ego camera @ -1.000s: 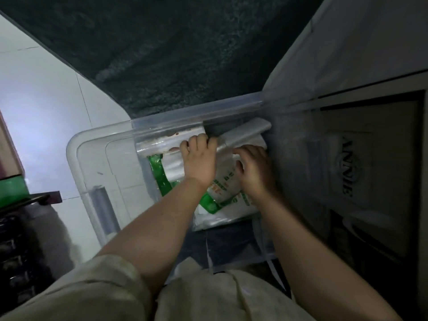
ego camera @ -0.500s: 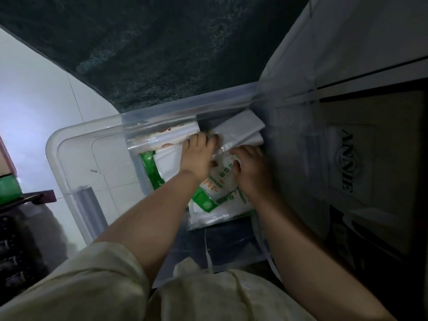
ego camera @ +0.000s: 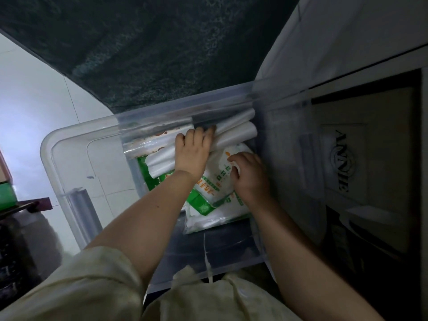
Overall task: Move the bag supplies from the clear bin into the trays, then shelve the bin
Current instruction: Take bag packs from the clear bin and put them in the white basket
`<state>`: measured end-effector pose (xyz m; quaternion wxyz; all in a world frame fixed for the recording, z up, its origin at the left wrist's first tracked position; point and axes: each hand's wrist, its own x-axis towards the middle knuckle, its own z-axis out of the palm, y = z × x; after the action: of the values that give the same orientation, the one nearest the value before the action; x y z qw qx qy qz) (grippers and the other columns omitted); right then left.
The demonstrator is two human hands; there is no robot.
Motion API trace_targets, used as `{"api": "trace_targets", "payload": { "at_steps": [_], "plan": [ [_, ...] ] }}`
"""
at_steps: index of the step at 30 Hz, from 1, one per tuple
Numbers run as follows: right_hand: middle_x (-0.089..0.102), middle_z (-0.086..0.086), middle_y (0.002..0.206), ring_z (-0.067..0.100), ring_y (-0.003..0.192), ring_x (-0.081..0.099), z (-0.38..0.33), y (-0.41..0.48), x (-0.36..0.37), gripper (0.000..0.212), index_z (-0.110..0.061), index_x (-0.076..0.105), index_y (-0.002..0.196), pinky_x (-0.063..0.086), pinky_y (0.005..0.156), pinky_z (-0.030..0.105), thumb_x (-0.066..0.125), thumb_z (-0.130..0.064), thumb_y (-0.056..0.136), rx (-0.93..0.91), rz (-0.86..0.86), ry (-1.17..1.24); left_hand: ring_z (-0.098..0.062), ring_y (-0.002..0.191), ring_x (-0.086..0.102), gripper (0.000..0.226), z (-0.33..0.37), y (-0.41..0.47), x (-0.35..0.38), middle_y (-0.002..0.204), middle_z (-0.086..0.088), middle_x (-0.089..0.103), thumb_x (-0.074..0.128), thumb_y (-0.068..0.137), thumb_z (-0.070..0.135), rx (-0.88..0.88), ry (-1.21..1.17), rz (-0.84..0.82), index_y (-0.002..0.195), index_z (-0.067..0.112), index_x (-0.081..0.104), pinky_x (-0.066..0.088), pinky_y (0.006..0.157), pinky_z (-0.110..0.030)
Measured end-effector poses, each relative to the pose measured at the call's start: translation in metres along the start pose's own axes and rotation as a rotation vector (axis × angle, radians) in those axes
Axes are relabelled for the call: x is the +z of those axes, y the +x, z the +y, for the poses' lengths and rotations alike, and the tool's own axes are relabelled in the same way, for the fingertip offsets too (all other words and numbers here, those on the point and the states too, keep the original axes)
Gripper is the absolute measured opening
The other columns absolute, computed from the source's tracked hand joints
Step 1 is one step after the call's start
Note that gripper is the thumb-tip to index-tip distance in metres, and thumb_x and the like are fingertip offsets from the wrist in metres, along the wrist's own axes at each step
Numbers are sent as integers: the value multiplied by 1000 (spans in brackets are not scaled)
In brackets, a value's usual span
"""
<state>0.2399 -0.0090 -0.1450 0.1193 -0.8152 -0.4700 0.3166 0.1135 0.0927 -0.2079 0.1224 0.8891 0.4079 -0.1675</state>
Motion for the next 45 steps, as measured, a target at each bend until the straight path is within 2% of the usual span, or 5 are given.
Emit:
{"api": "trace_targets", "payload": {
  "at_steps": [10,15,23,36,45],
  "plan": [
    [65,9,101,31,97,56,-25,-18,-30,24,-13,66,97,49,84,44,61,-2,76,-77,11,19,-34,98,58,59,-8,-23,-36,110,-12,64,69,75,11,26,-219,24,130,20,49,40,83,-39],
    [61,16,104,33,103,50,-56,-57,-72,26,-5,64,100,42,90,38,60,3,75,-156,-98,-1,-32,99,57,61,-7,-76,-113,110,-9,63,65,76,14,-40,-311,92,133,24,48,40,82,-41],
    [64,9,96,33,95,57,-108,-120,-129,28,-13,66,101,43,81,42,69,-22,74,-240,149,-173,-31,100,58,62,-14,-149,-227,115,-7,64,64,76,15,-43,-430,267,135,27,49,45,83,-39],
    [66,8,104,33,100,56,-149,-302,-148,30,-13,66,106,43,80,42,68,-19,76,110,620,-224,-23,91,56,57,31,-250,-295,101,5,62,64,71,24,453,-579,315,124,40,49,49,70,-37],
    [66,5,108,28,101,56,-112,-458,-179,34,-14,65,112,47,85,41,69,-16,78,429,1015,-103,-1,82,59,50,172,-341,-336,93,23,61,62,71,27,836,-863,55,116,45,48,47,66,-26]
  ]
}}
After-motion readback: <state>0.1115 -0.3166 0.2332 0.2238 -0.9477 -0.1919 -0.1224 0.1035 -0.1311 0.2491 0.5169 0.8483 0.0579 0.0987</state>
